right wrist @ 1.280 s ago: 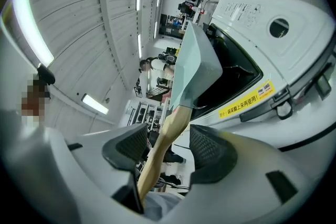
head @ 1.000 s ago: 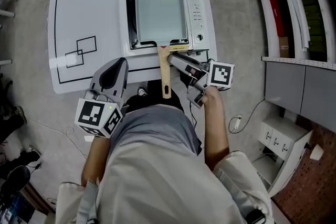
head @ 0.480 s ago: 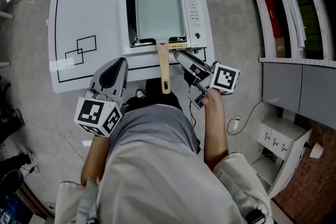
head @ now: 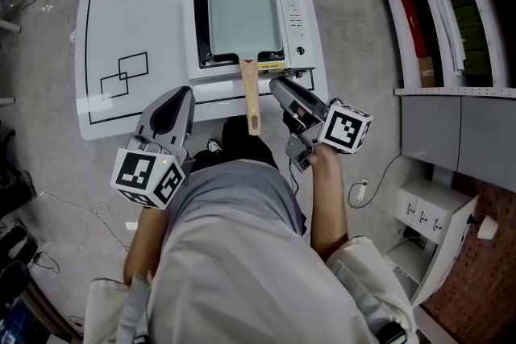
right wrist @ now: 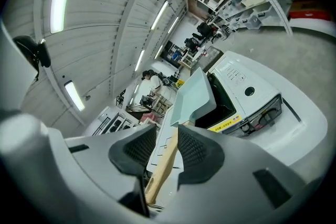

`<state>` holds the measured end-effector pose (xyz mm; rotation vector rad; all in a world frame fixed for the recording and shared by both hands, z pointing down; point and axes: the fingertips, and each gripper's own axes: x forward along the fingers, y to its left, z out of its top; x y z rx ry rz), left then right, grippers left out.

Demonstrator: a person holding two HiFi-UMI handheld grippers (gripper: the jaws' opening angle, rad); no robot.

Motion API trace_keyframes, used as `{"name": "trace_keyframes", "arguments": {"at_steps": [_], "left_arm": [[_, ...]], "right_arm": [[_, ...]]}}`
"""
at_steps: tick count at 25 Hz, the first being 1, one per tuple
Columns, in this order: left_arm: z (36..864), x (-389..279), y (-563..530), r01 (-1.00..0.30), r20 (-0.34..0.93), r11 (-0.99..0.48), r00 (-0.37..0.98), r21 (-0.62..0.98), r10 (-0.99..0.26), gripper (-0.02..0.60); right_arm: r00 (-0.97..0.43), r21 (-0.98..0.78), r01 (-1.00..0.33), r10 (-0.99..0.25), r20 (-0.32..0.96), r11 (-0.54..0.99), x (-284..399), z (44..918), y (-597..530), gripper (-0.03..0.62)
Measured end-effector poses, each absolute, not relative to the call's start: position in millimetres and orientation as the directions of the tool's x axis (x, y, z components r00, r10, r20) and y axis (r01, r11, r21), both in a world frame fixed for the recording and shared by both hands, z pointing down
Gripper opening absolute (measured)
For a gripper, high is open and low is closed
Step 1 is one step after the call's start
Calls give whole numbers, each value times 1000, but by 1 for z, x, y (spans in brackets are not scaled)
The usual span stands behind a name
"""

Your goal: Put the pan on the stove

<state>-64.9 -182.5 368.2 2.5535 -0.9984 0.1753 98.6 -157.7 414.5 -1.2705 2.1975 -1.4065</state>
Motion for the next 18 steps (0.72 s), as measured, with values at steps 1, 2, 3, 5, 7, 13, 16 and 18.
{"name": "trace_keyframes", "arguments": {"at_steps": [1, 2, 3, 5, 7, 13, 16, 18], "left_arm": [[367, -66, -182, -673, 251, -670, 739, 313, -626, 6], [367, -66, -181, -673, 249, -670, 739, 313, -626, 6], [366, -66, -180, -672, 249, -671, 740, 313, -625, 6], [364, -67, -176, -667, 245, -676, 744, 314, -621, 6], [361, -67, -172, -660, 238, -682, 750, 315, -617, 6], [364, -72, -160, -657, 239, -680, 753, 324, -614, 6], [365, -73, -152, -653, 245, -687, 757, 318, -606, 6], [365, -74, -148, -650, 245, -690, 760, 318, -602, 6]], "right_arm": [[-596, -834, -526, -772, 221, 168, 97, 410, -156, 130], [-600, -843, -508, -775, 200, 176, 96, 406, -153, 126], [-601, -850, -494, -779, 182, 182, 96, 401, -151, 121], [-592, -848, -495, -788, 169, 190, 96, 393, -145, 116], [-573, -828, -527, -800, 179, 192, 99, 387, -140, 110], [-521, -785, -585, -836, 173, 203, 108, 370, -124, 86], [-515, -771, -603, -838, 179, 206, 107, 366, -113, 81], [-507, -757, -621, -841, 190, 204, 106, 365, -106, 75]]}}
